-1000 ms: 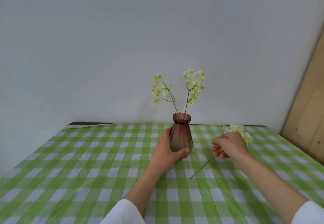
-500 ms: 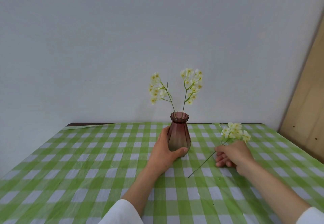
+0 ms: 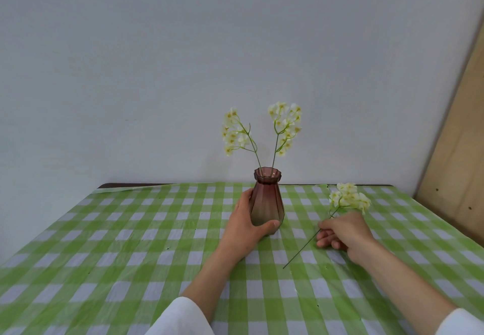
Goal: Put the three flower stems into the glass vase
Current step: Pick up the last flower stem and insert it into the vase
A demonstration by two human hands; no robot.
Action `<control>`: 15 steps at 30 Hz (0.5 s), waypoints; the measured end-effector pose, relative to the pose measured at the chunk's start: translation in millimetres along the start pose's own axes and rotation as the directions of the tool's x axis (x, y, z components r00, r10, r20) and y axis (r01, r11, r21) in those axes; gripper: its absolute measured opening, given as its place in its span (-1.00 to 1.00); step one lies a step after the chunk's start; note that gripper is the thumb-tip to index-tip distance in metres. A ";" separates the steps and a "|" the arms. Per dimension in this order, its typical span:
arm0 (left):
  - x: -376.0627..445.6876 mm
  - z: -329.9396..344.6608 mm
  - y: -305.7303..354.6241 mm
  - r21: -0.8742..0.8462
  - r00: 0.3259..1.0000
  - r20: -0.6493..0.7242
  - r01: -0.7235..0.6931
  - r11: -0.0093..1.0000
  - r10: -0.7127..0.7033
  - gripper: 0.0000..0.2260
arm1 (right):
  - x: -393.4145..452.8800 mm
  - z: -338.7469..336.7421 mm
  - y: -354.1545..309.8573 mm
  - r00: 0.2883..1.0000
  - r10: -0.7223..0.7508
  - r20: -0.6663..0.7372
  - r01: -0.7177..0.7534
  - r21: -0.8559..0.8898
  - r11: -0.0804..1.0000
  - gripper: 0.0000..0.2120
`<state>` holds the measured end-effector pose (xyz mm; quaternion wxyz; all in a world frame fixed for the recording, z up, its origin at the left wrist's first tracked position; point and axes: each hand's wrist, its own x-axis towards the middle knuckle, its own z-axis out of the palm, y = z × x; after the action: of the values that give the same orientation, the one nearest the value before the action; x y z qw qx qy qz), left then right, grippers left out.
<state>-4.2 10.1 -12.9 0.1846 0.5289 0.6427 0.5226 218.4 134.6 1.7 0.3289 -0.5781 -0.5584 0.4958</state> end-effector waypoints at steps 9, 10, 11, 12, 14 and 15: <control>-0.8 -0.6 1.0 -0.006 1.000 0.000 0.002 1.000 -0.002 -0.16 | -1.4 -3.3 -2.2 1.000 0.013 0.014 -0.013 0.057 0.998 -0.91; -0.8 -0.7 0.8 -0.006 1.000 -0.001 0.000 1.000 0.000 -0.17 | -1.8 -3.2 -2.7 1.000 0.008 0.013 -0.008 0.054 0.999 -0.91; -0.8 -0.6 0.8 -0.006 1.000 -0.002 -0.001 1.000 0.001 -0.17 | -2.6 -3.1 -3.2 1.000 0.000 0.013 0.000 0.050 0.999 -0.91; -0.7 -0.4 0.8 -0.007 1.000 -0.002 -0.002 1.000 0.002 -0.17 | -3.5 -2.8 -3.9 1.000 -0.011 0.014 0.010 0.050 0.999 -0.90; -0.7 -0.1 0.7 -0.009 1.000 -0.002 0.000 1.000 0.000 -0.17 | -5.7 -2.2 -5.5 0.999 -0.038 0.019 0.037 0.061 0.997 -0.90; -0.7 0.0 0.9 -0.010 1.000 -0.001 0.000 1.000 0.000 -0.17 | -6.6 -2.2 -6.4 0.998 -0.053 0.020 0.051 0.071 0.996 -0.90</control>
<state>-3.5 9.3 -12.3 0.1870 0.5277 0.6403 0.5259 219.2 129.5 9.8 0.3556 -0.5460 -0.5592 0.5126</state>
